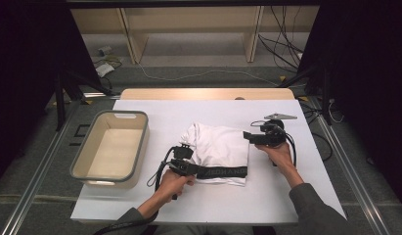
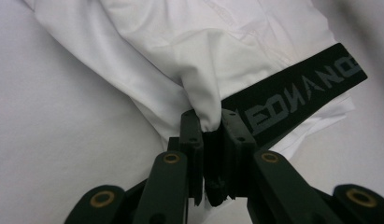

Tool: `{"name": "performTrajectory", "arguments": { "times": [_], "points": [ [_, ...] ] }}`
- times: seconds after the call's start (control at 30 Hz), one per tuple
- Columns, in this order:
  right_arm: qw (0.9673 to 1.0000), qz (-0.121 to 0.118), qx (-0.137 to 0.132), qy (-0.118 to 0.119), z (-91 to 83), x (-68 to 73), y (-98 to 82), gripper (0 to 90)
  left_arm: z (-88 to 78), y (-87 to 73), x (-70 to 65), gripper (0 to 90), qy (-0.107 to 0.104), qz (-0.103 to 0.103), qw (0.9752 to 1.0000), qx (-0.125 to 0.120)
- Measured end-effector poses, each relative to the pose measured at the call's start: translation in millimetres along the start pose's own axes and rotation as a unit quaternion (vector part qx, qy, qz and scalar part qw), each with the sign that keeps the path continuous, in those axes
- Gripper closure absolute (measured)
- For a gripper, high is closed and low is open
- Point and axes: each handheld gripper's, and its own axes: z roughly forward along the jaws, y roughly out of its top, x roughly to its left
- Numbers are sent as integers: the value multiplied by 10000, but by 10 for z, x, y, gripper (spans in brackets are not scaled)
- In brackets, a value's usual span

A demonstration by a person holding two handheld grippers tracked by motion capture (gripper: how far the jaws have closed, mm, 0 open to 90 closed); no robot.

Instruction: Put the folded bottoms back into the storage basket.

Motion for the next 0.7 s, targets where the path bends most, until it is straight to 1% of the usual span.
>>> {"name": "performTrajectory", "arguments": {
  "times": [0.03,0.07,0.1,0.17,0.2,0.23,0.27,0.3,0.33,0.37,0.43,0.47,0.5,0.57,0.6,0.7],
  "points": [
    [10000,0,0,0,0,0,0,151,0,0,0,805,0,0,10000,0],
    [10000,35,44,8,16,-13,20,151,-36,14,-26,805,-129,-21,9999,-48],
    [10000,35,44,8,16,-13,20,151,-36,14,-26,805,-129,-21,9999,-48],
    [9998,57,181,34,30,-33,62,150,-69,33,-65,805,-149,51,9998,-110],
    [9996,120,262,1,50,-70,102,143,-84,41,-75,805,-169,89,9998,-108],
    [9996,120,262,1,50,-70,102,143,-84,43,-77,805,-180,84,9997,-120],
    [9992,175,351,-11,76,-103,122,135,-74,38,-62,804,-189,38,9997,-115],
    [9992,175,351,-11,76,-103,122,135,-74,38,-62,804,-189,38,9997,-115],
    [9986,185,503,-16,119,-132,140,126,-69,34,-47,804,-198,25,9998,-93],
    [9986,185,503,-16,119,-132,140,126,-61,30,-37,804,-199,5,9998,-95],
    [9975,227,661,-33,174,-147,150,132,-54,30,-27,803,-221,5,9997,-66],
    [9961,215,858,-51,234,-148,154,145,-54,31,-27,803,-226,15,9997,-66],
    [9961,215,858,-51,234,-148,154,145,-53,31,-30,803,-227,15,9997,-81],
    [9944,174,1038,-89,290,-142,163,155,-58,32,-29,802,-230,28,9997,-79],
    [9944,241,1028,-97,331,-143,177,163,-59,34,-25,801,-223,57,9997,-69],
    [9942,297,1033,-95,368,-146,193,179,-61,32,-24,800,-212,85,9997,-62]
  ]
}}
